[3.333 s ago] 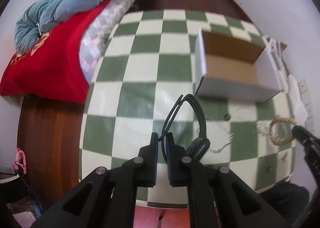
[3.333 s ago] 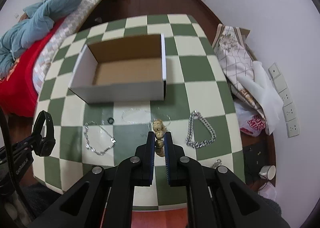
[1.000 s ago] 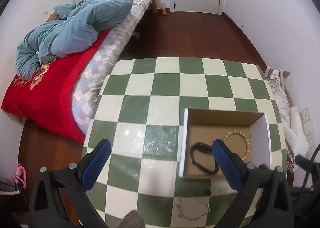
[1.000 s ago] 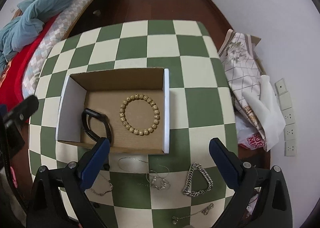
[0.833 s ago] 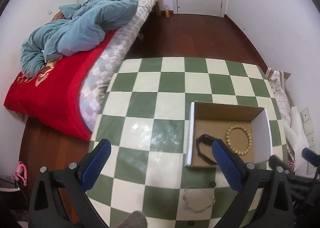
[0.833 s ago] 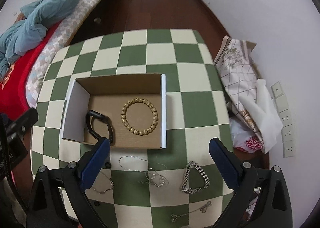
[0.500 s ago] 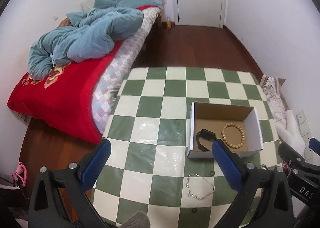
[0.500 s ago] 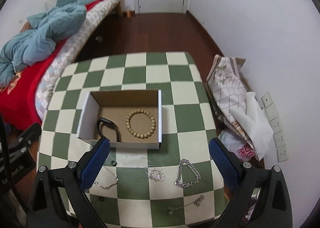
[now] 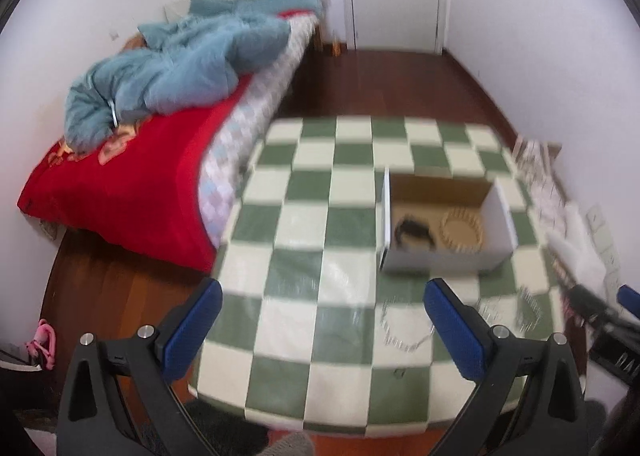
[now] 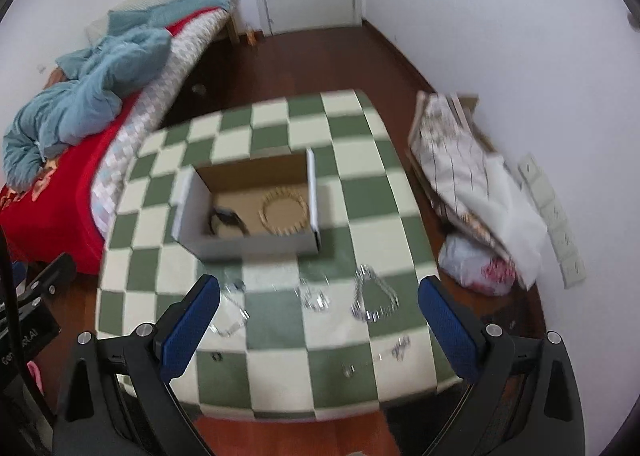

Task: Organize jewelry
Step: 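Move the left tool to the silver chain bracelet while the right tool reaches the thin silver necklace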

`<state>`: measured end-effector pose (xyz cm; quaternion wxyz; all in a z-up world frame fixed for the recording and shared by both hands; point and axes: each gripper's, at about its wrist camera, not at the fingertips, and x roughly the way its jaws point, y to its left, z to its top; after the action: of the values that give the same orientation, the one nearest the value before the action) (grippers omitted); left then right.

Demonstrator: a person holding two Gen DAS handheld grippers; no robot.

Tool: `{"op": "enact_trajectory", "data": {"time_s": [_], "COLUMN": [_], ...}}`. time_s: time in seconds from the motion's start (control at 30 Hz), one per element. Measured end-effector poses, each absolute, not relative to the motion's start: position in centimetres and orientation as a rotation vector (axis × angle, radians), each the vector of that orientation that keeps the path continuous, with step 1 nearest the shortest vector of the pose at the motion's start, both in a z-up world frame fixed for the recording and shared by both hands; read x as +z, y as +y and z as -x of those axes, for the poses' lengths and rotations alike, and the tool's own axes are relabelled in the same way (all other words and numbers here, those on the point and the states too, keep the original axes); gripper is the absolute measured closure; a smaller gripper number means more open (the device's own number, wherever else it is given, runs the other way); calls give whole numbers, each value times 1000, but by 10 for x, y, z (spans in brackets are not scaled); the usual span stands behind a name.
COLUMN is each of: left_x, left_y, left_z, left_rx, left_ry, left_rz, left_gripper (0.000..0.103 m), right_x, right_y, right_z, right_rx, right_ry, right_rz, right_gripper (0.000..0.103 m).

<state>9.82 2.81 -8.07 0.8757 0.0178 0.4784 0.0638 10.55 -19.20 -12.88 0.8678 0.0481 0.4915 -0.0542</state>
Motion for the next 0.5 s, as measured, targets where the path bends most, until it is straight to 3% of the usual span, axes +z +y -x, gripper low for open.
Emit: {"op": "enact_trajectory", "data": {"time_s": [0.13, 0.2, 0.3, 0.5], "left_x": [-132, -160, -191, -226], "left_y": [26, 23, 17, 5], "left_z": [-106, -113, -122, -140], "left_rx": [110, 88, 65, 44], "left_ry": [1133, 1187, 1247, 1305], "left_rz": [-17, -1, 11, 5], "left_gripper": [0, 0, 0, 2], "right_x": [-176, -199, -226, -268], "right_y": [-219, -232, -249, -276], "right_z": [-99, -99, -102, -120], "right_rx": [-150, -170, -188, -201], "right_ry": [1125, 1164, 1199, 1249], "right_rz": [-168, -193, -216, -259], "right_gripper": [8, 18, 26, 33]}}
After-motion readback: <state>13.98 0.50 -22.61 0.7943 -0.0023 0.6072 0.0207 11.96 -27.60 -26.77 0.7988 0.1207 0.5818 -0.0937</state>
